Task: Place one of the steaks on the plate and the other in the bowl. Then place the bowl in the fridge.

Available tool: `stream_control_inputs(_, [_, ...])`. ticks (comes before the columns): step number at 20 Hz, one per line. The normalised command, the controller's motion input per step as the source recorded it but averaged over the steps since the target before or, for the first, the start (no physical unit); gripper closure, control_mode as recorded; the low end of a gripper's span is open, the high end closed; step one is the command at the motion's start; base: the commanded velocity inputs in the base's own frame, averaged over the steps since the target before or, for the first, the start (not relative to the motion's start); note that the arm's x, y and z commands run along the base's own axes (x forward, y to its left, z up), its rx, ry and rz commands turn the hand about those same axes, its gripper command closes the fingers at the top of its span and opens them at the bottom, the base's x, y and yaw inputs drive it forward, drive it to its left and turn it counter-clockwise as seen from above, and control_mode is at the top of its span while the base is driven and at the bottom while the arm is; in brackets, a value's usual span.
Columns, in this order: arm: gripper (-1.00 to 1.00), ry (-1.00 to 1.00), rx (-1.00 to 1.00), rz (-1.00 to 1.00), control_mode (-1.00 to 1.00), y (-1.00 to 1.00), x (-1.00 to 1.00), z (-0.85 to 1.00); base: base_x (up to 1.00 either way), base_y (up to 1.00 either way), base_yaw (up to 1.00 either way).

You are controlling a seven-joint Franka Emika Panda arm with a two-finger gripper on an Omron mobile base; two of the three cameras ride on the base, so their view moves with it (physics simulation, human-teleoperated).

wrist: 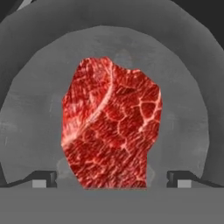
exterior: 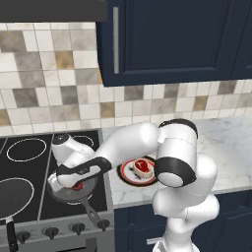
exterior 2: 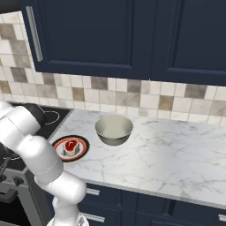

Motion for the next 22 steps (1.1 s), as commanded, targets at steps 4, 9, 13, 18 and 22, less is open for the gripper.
stream_control_inputs(4, [-1.00,0.00,0.00,0.00,-1.00,0.00,0.00,-0.46,0.00,0.00,0.00])
stream_control_inputs(9, [1.00,0.01,0.00,0.00,-1.00,0.00,0.00,-0.17,0.00,0.00,0.00])
stream_control_inputs(13, [1.00,0.00,0.00,0.00,-1.00,0.00,0.00,-0.01,0.00,0.00,0.00])
stream_control_inputs(18, [1.00,0.00,0.00,-0.04,-1.00,-0.13,-0.01,0.11,0.00,0.00,0.00])
stream_control_inputs(22, [1.00,-0.08,0.04,-0.15,-1.00,-0.81,-0.23,0.86,0.00,0.00,0.00])
